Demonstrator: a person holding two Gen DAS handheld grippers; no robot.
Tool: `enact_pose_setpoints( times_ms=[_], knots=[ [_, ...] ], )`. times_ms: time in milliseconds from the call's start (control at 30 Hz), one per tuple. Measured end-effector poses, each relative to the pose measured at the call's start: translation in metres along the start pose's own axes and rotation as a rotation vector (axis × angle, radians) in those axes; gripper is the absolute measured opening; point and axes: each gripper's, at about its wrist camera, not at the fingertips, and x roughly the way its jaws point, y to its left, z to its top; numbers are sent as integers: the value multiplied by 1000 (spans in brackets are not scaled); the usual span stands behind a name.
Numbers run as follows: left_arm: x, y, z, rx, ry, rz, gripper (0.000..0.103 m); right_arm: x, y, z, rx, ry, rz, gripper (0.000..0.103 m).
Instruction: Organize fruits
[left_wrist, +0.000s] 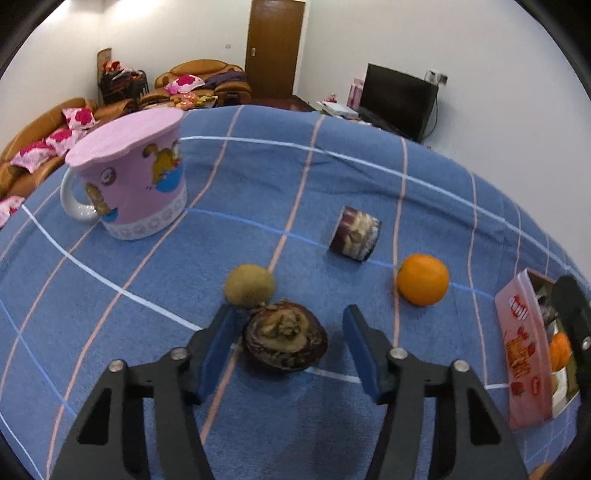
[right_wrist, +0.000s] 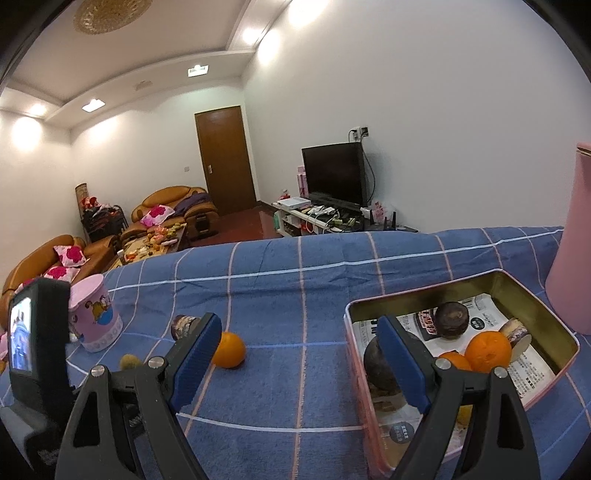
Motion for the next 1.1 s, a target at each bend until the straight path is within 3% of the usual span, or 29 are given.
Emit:
enact_pose_setpoints(
  times_ms=[67,133,267,500,600,700,833,967,1100],
  knots=[
    [-3,6,-1,-31,-11,-27,45,1,1,0,-7,2,0,87],
    [-4,12,-1,-67,-17,-65,45,1,2,0,-15,6,2,87],
    [-9,22,-3,-110,-32,-72,45,11,9,0,-51,54,7,87],
    [-37,40,0,-141,-150,-97,45,59,46,-1,-188,241,76,87],
    [-41,58,9,-201,-168,-109,45,82,57,-2,-219,316,73,87],
    [-48,70,16,-231,-216,-60,45,104,57,-1,-196,378,67,87],
    [-56,76,19,-225,-271,17,45,127,62,-7,-205,468,65,70],
    [-54,70,18,-197,-276,27,45,122,72,-12,-255,453,106,42],
    [-55,53,15,-111,-303,70,45,111,72,-16,-248,443,131,41]
  ],
)
